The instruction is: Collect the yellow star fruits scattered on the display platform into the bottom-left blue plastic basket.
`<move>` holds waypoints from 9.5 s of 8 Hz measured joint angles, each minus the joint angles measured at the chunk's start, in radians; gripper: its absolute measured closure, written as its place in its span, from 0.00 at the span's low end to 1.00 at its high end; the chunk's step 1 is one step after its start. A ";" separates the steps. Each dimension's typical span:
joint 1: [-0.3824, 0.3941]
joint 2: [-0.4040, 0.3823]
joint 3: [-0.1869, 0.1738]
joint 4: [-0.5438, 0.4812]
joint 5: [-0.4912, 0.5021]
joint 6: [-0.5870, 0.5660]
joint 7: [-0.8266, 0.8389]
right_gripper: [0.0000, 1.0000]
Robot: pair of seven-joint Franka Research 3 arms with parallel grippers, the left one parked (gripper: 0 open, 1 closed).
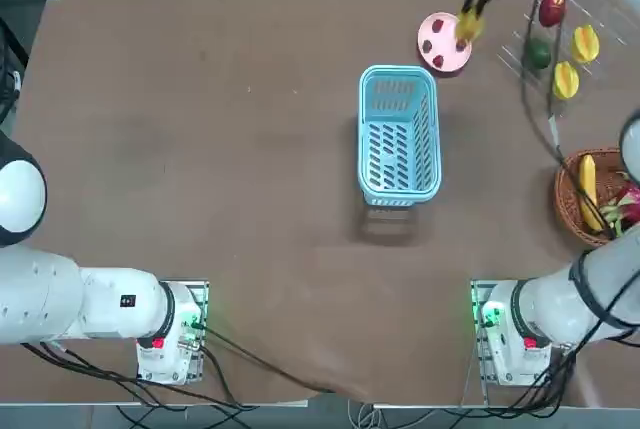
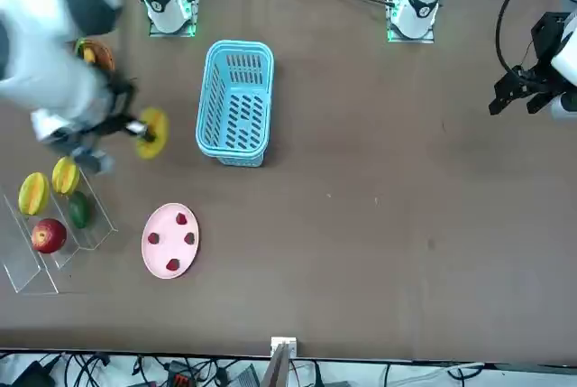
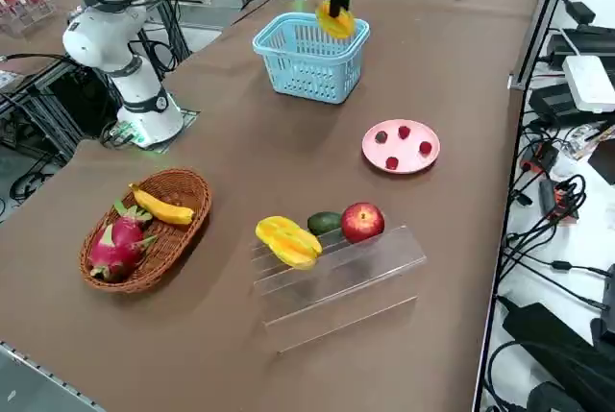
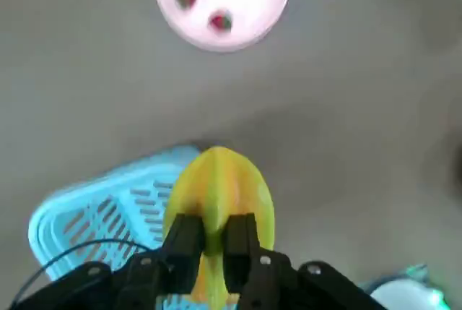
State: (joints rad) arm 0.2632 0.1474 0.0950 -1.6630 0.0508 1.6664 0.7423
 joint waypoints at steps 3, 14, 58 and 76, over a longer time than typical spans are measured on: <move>0.197 -0.074 0.001 -0.252 0.000 0.177 0.267 0.81; -0.142 -0.087 -0.073 -0.147 -0.071 0.085 -0.147 0.00; -0.702 0.373 -0.046 0.341 -0.053 -0.012 -0.979 0.80; 0.196 -0.064 -0.059 -0.294 0.090 0.273 0.254 0.00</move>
State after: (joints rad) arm 0.4596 0.0838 0.0356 -1.9565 0.1405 1.9399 0.9961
